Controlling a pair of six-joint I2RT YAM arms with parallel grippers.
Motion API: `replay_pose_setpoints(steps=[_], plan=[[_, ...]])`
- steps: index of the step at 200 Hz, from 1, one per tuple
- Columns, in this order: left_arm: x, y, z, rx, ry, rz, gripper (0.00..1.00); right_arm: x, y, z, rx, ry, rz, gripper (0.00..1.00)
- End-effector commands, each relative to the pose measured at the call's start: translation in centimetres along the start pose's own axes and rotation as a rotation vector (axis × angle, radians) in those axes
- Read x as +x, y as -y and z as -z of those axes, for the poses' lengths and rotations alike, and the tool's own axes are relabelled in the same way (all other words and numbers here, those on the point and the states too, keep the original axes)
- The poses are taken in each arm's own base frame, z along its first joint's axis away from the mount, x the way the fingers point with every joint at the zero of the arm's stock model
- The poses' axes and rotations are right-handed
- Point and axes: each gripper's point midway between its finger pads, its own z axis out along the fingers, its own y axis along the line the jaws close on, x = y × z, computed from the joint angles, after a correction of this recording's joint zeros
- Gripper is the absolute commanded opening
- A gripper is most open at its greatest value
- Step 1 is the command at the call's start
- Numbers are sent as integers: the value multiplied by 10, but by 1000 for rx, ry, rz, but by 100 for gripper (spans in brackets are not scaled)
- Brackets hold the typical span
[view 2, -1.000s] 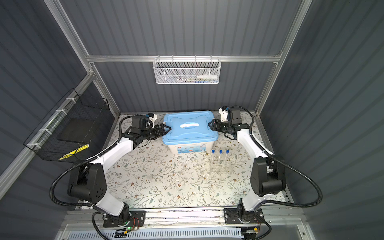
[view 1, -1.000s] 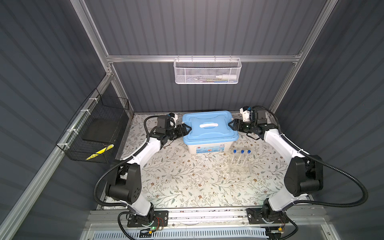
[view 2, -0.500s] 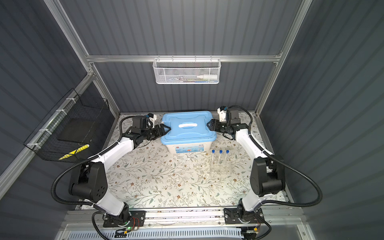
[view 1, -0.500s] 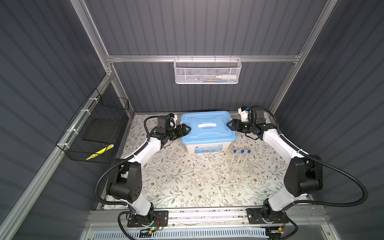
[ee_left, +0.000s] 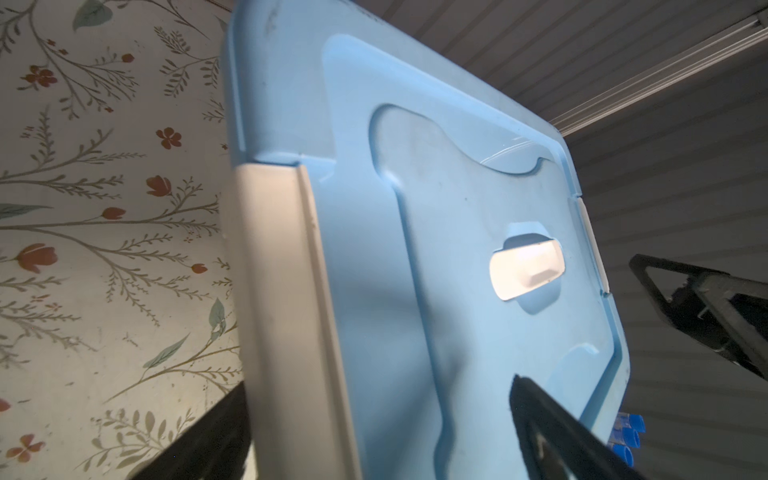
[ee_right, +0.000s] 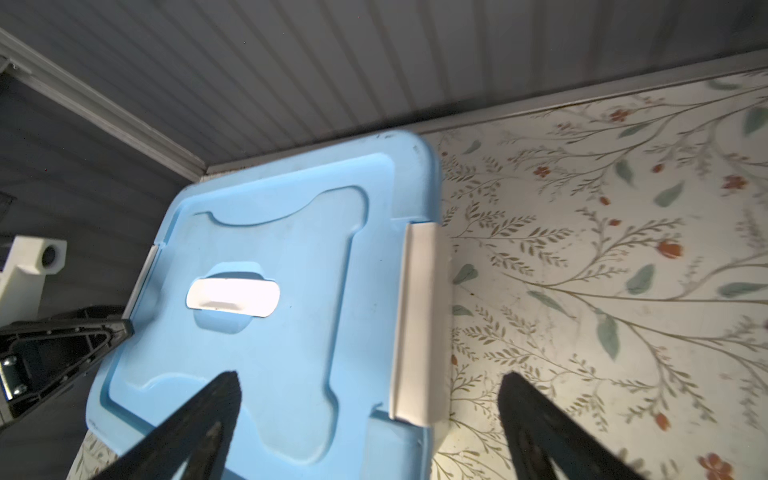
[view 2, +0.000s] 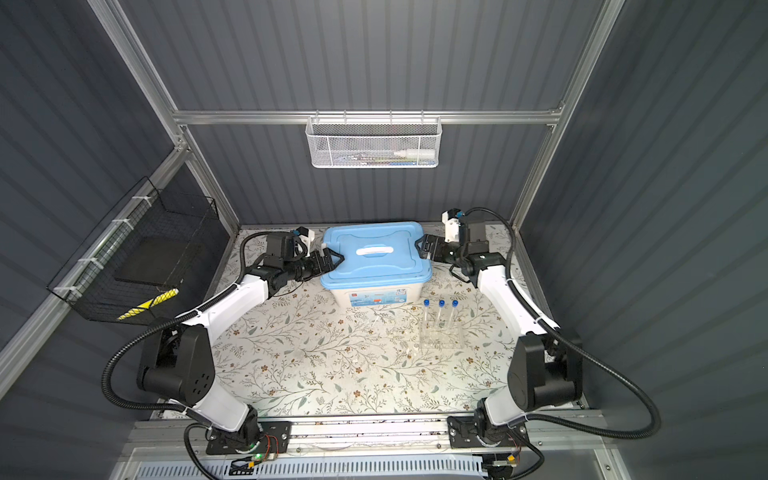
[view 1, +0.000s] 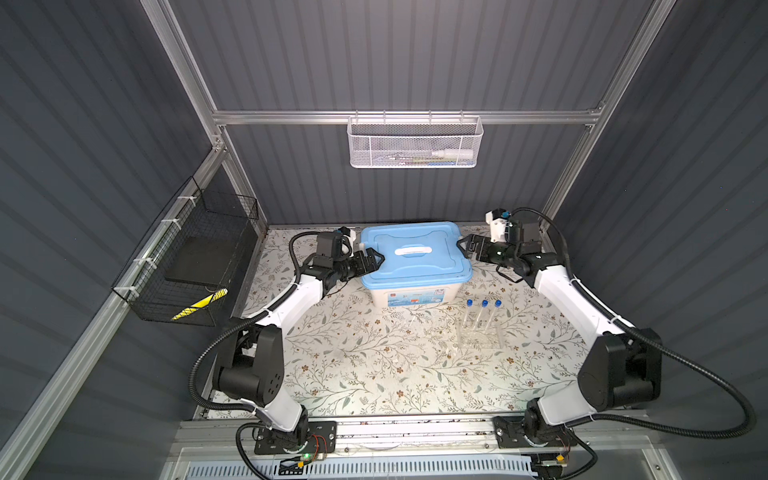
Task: Organize the chemistry lab equipment
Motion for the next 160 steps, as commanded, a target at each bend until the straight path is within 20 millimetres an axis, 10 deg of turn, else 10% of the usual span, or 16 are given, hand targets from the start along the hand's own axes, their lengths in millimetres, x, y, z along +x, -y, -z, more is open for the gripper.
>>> replay_pose_setpoints(steps=[1, 91, 160], plan=[[-11, -3, 19, -57, 50, -53, 100, -11, 27, 19, 107, 96, 17, 99], [-22, -67, 82, -459, 197, -162, 100, 24, 142, 97, 577, 296, 49, 99], [-14, -139, 132, -781, 345, -152, 100, 66, 179, 109, 685, 398, 95, 99]])
